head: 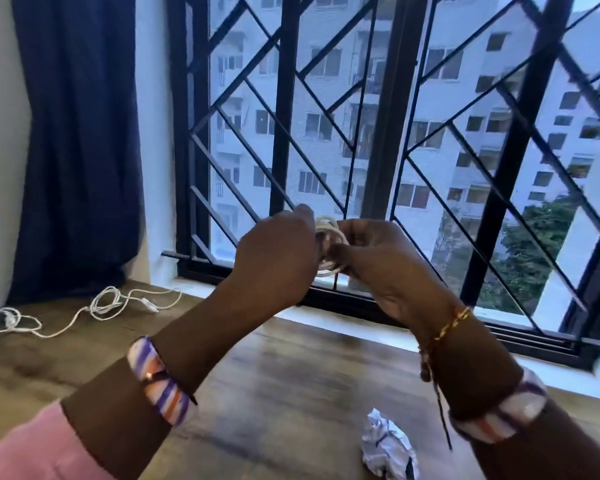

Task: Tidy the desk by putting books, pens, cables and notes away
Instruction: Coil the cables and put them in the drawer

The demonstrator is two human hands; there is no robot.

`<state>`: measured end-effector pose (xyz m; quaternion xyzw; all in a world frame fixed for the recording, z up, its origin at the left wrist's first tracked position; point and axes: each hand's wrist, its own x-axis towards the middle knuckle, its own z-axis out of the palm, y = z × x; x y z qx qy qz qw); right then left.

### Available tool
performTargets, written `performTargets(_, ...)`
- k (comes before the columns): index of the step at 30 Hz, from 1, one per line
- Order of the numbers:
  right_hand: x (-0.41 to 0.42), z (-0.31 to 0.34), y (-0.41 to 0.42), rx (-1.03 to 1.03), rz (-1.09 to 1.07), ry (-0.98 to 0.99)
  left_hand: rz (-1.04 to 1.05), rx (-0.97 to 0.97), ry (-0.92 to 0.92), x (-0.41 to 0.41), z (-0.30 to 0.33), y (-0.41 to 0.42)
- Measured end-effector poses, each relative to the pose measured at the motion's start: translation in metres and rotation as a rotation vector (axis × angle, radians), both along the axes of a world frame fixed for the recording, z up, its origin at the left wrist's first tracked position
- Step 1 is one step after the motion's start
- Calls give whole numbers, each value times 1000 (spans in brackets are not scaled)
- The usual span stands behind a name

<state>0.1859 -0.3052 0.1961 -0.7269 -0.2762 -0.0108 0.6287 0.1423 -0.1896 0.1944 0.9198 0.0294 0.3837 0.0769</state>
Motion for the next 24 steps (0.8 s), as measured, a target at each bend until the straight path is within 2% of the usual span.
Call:
performTargets(2, 9, -1, 8, -88, -136, -181, -21, -11, 3, 8, -1, 1)
performTargets(5, 18, -4, 26, -448, -456, -599, 21, 96, -45, 13, -3, 3)
performTargets(7, 18, -5, 35, -526, -547, -722, 26, 93, -79, 15, -2, 11)
performTargets(9, 19, -5, 38, -489, -468, -637, -17, 51, -65, 15, -3, 22)
performTargets(11, 17, 0, 36, -314, -259, -372, -120, -42, 36, 15, -4, 32)
performTargets(14, 7, 3, 27, -102, 20, 47, -382, -377, 288, 10, 1, 48)
performTargets(17, -1, 7, 15, -59, 190, 288, -605, -687, 387, -8, 6, 56)
performTargets(19, -10, 12, 9, -70, 219, 299, -664, -840, 376, -18, 4, 54)
performTargets(20, -16, 13, 8, -111, 195, 234, -681, -905, 367, -21, 2, 52)
performTargets(22, -31, 15, 6, -179, 108, 37, -702, -1022, 339, -32, 0, 45)
performTargets(24, -46, 14, 4, -119, 16, -169, -707, -1088, 346, -48, 4, 38)
